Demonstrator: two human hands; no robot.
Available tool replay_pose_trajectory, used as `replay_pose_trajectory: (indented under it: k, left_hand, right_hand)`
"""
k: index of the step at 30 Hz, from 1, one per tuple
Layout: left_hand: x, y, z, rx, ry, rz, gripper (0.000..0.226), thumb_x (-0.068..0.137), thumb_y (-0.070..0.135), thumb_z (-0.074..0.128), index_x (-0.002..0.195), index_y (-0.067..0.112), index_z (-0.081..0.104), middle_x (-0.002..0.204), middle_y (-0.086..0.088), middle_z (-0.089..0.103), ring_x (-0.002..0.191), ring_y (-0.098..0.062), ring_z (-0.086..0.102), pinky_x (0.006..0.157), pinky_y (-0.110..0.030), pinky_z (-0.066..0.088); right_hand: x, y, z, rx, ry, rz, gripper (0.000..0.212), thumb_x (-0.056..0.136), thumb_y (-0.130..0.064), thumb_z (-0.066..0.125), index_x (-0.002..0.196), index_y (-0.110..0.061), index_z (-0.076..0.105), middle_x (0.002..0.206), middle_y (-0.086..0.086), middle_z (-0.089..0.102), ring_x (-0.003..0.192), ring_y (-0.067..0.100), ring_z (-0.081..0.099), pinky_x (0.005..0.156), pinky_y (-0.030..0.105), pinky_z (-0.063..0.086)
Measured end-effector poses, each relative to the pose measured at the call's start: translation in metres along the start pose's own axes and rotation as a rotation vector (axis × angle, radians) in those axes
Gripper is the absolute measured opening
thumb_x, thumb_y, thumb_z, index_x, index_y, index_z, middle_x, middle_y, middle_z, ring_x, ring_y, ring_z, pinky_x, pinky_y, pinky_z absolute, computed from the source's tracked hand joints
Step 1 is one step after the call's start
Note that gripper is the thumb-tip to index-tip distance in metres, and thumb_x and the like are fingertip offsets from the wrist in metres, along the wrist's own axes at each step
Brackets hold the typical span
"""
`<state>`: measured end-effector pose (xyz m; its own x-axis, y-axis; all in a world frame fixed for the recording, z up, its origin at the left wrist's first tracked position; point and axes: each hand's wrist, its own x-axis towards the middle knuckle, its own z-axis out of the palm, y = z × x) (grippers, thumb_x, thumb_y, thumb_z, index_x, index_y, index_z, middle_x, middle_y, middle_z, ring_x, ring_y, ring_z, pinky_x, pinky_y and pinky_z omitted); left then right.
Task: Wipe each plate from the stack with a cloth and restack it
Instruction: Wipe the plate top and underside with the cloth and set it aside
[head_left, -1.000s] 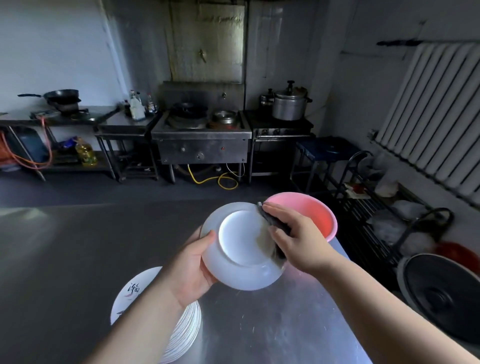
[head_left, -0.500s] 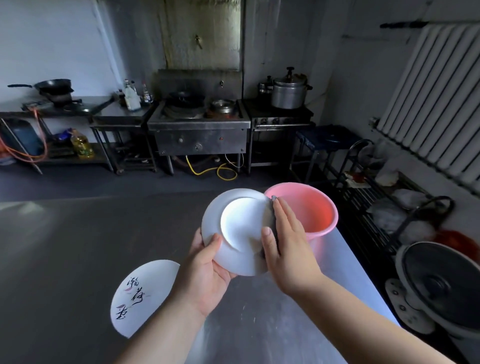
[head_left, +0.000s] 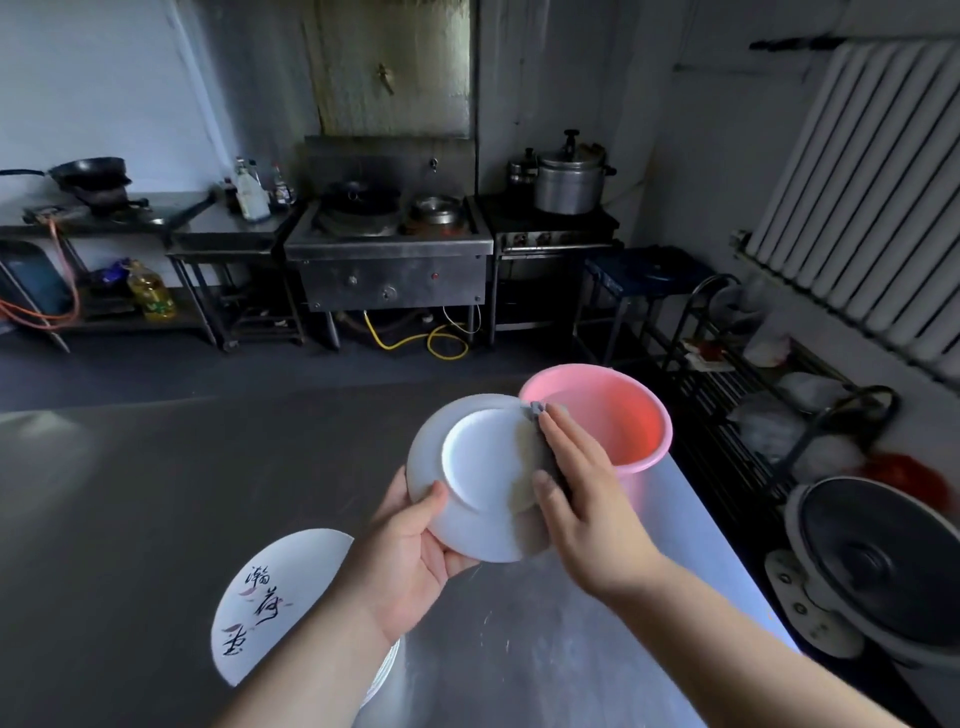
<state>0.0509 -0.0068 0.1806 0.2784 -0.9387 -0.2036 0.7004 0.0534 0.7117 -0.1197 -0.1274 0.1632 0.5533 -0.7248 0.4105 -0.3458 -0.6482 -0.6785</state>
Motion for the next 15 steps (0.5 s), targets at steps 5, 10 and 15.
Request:
replay_pose_trajectory:
  k: [5,10,15]
  left_hand:
    - [0.004,-0.018,0.009,-0.058,0.062,0.08,0.037,0.109,0.008,0.042,0.141,0.022,0.054,0.134,-0.015,0.069,0.117,-0.037,0.07,0.072,-0.045,0.064]
    - [0.011,-0.021,0.013,-0.022,0.034,0.112,0.039,0.108,0.007,0.043,0.141,0.025,0.053,0.134,-0.013,0.069,0.112,-0.033,0.072,0.072,-0.042,0.061]
    - [0.017,-0.019,0.015,-0.031,0.014,0.122,0.042,0.107,0.007,0.043,0.145,0.023,0.05,0.137,-0.014,0.067,0.116,-0.035,0.07,0.073,-0.044,0.062]
  right_hand:
    - [-0.062,-0.025,0.06,-0.281,0.012,-0.023,0.082,0.109,-0.06,0.021,0.167,-0.008,-0.006,0.175,0.005,-0.017,0.159,0.038,-0.022,0.128,0.037,-0.012]
    - [-0.025,-0.014,0.046,-0.267,0.098,0.029,0.074,0.11,-0.059,0.014,0.167,-0.015,0.001,0.174,-0.009,-0.012,0.161,0.022,-0.019,0.131,0.05,0.003]
    - [-0.022,-0.017,0.04,-0.271,0.096,0.058,0.075,0.109,-0.058,0.016,0.168,-0.014,0.003,0.174,-0.009,-0.015,0.161,0.028,-0.015,0.131,0.05,0.005]
